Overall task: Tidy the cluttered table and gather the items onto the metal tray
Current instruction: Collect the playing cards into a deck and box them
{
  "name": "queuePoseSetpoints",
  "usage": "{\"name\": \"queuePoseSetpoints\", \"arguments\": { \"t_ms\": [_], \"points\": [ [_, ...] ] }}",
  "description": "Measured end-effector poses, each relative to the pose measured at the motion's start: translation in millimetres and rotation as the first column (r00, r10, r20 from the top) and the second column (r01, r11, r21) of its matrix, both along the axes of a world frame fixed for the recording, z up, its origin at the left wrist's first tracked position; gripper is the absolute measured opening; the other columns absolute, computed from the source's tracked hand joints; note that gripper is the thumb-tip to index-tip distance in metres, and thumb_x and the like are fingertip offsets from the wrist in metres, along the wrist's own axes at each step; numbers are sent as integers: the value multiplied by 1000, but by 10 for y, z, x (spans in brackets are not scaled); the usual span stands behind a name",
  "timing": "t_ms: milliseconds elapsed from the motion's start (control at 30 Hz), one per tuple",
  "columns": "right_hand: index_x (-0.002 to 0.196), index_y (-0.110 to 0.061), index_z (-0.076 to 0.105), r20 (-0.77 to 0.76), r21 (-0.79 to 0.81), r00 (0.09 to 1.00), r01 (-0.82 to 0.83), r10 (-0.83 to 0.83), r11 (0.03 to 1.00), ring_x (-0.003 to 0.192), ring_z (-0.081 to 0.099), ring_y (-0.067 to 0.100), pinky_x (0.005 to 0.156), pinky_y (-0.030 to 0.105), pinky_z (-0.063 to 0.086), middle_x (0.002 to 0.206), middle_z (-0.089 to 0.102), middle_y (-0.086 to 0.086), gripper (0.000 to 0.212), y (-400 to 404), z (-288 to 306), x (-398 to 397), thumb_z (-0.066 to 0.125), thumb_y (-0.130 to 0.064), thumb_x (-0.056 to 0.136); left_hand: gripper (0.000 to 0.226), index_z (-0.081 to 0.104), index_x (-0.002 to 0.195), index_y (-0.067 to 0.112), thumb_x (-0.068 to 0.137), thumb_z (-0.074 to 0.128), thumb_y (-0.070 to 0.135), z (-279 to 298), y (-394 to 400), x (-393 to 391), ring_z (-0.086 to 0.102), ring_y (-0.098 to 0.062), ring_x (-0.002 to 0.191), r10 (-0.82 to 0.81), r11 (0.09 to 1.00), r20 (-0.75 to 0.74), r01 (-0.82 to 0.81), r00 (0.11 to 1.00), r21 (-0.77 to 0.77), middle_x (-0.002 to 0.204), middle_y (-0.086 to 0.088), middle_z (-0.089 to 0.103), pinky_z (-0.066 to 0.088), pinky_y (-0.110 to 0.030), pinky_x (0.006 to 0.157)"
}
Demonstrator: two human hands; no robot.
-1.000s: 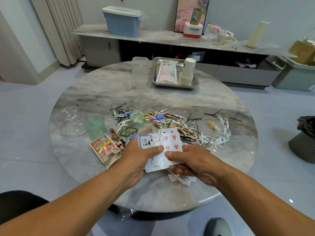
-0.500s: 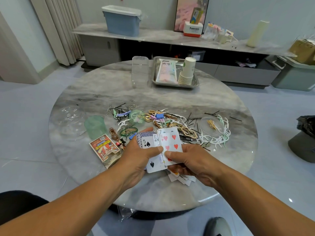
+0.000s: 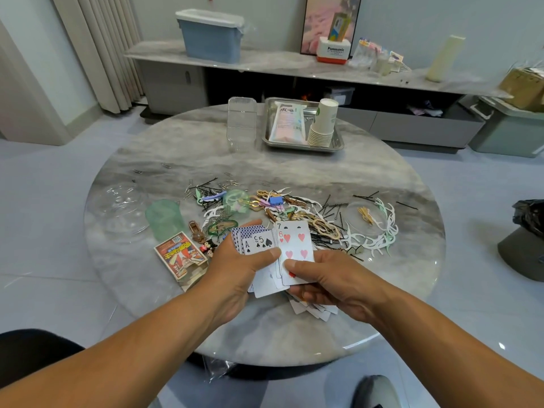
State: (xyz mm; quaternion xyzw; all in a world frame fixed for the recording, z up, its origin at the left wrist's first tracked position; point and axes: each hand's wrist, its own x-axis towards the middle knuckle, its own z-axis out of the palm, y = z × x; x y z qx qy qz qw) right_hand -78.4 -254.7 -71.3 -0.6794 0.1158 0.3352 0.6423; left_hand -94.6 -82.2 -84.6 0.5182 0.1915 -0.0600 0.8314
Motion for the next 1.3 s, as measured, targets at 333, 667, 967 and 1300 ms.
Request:
{"name": "queuePoseSetpoints", "arguments": {
  "t_ms": [333, 667, 967, 1300],
  "points": [
    [117, -10, 69, -12, 11, 1000, 19, -18, 1000, 76, 74, 17, 59, 21, 57, 100, 78, 13, 29, -16, 0, 7, 74, -25, 93, 67, 52, 141, 21, 90, 48, -22, 43, -12, 20, 68, -37, 109, -18, 997, -15, 17, 1000, -70, 123, -14, 68, 56, -56, 90],
    [119, -12, 65, 116, -208, 988, 126, -103, 970, 73, 75, 13, 53, 21, 55, 97, 78, 5, 25, -63, -8, 117, 70, -22, 97, 35, 63, 123, 9, 90, 69, -2, -18, 55, 65, 73, -35, 96, 109, 994, -146, -110, 983, 0, 109, -18, 74, 59, -54, 85],
    [135, -29, 58, 190, -971, 856, 93, 481, 218, 119, 55, 25, 94, 40, 48, 132, 59, 1, 50, -172, -268, 93, 67, -50, 91, 46, 51, 132, 8, 95, 43, -19, 59, 64, 81, 67, -41, 104, 34, 991, -214, -61, 976, -118, 118, -25, 65, 56, -50, 78],
    [91, -3, 67, 285, -101, 958, 59, -28, 993, 53, 65, 8, 44, 18, 46, 76, 75, 7, 32, 45, -54, 0, 85, -28, 82, 36, 68, 109, 7, 79, 73, -12, 7, 27, 10, 75, -33, 88, -30, 999, -78, 29, 996, -22, 100, -17, 77, 62, -49, 75]
  ]
}}
